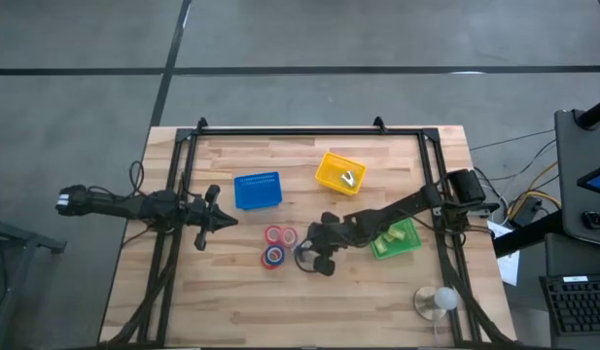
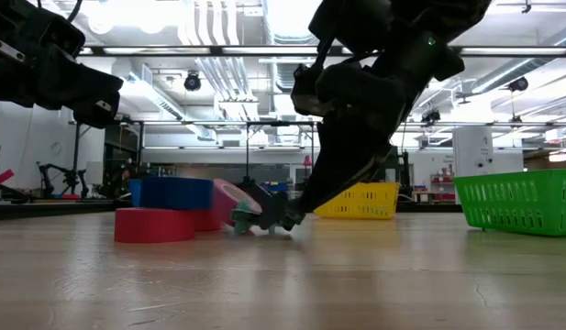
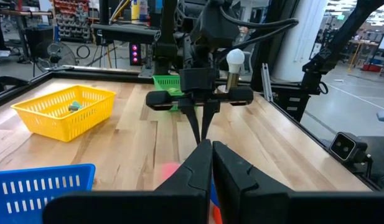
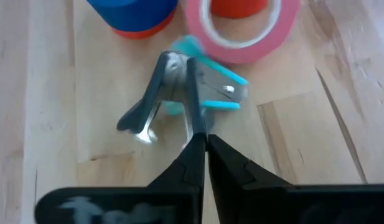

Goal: Pick and place Stapler, Stapler remover, tape
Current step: Put the black staple remover into the yellow bin

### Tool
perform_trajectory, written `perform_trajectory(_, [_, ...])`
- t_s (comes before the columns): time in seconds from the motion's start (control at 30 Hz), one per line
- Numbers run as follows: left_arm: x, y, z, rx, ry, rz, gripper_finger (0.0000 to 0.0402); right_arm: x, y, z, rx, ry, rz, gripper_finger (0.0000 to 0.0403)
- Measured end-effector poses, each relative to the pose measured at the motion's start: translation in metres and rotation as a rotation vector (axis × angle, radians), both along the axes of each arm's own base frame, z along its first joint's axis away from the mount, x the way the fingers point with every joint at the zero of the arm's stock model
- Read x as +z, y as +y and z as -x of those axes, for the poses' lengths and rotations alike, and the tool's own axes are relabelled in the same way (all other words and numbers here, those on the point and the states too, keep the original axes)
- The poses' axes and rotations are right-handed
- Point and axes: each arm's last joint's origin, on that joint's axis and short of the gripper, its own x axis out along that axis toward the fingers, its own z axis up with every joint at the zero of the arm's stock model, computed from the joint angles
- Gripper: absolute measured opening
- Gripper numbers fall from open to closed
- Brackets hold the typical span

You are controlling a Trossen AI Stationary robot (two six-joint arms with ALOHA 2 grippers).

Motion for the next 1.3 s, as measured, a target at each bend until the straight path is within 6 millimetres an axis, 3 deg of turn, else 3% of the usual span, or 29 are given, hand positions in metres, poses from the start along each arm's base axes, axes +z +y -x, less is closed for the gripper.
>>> perform_trajectory(0.3, [0.0,0.0,0.0,0.0,0.0,0.0,0.0016,0.004,0.0,-0.003,-0.002,-0.009,0.0,0.0008])
perform_trajectory(0.7, [0.0,0.0,0.0,0.0,0.004,0.0,0.0016,0.032,-0.005,0.008,-0.063,-0.024,0.066,0.0008])
perform_trajectory(1.07, [-0.001,0.0,0.0,0.0,0.012,-0.001,0.0016,0.064,-0.024,0.037,-0.384,0.005,0.301,0.0008])
perform_trajectory(1.3, [-0.003,0.0,0.0,0.0,0.027,-0.003,0.0016,0.089,-0.054,0.06,-0.585,0.025,0.384,0.0008])
